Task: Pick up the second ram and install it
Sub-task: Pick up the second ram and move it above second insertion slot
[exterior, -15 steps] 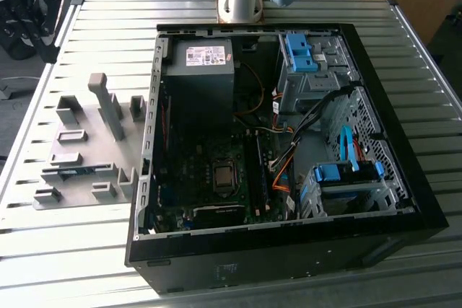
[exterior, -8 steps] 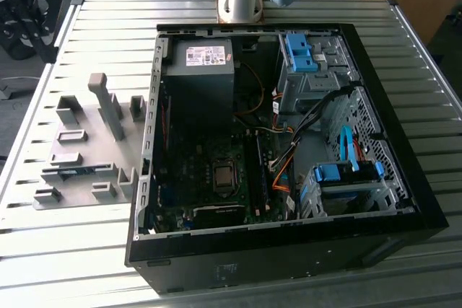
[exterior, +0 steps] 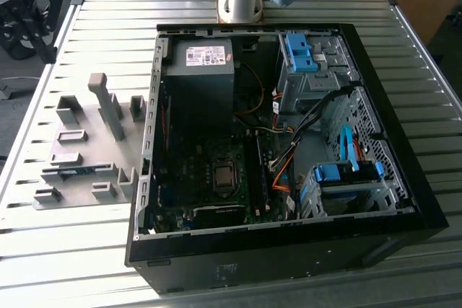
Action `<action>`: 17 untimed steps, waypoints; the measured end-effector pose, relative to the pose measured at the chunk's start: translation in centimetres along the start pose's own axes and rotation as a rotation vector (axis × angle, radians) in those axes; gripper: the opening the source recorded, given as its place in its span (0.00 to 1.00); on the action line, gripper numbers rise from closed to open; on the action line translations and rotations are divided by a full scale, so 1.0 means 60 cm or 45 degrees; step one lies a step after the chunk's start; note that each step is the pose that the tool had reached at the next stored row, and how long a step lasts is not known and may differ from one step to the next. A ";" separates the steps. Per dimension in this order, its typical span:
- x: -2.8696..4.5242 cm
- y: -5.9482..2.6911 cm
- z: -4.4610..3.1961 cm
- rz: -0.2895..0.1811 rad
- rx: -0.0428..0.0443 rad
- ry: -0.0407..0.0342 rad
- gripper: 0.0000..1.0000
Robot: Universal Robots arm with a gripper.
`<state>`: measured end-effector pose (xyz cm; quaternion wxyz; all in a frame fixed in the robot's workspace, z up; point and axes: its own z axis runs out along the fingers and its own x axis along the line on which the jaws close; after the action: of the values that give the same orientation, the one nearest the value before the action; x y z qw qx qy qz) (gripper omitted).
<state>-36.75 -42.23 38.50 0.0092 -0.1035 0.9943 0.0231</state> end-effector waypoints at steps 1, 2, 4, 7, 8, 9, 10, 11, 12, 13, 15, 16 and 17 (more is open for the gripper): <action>0.000 0.000 0.000 -0.019 0.000 0.0008 0.11; 0.000 0.000 0.000 -0.038 -0.001 0.0017 0.11; 0.000 0.000 0.001 -0.076 -0.002 0.0033 0.11; 0.000 0.000 0.002 -0.135 -0.003 0.0059 0.11; 0.000 0.000 0.002 -0.156 -0.003 0.0068 0.11; 0.000 0.000 0.002 -0.175 -0.004 0.0077 0.11; 0.000 0.000 0.002 -0.197 -0.004 0.0086 0.11; 0.001 0.000 0.003 -0.217 -0.005 0.0096 0.11; 0.001 0.000 0.003 -0.240 -0.005 0.0107 0.11; 0.001 0.000 0.003 -0.261 -0.006 0.0117 0.11; 0.001 0.000 0.004 -0.303 -0.006 0.0137 0.11; 0.001 0.000 0.005 -0.324 -0.007 0.0144 0.11; 0.001 0.000 0.005 -0.344 -0.007 0.0155 0.11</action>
<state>-36.78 -42.23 38.20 0.0060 -0.2367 0.9713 0.0239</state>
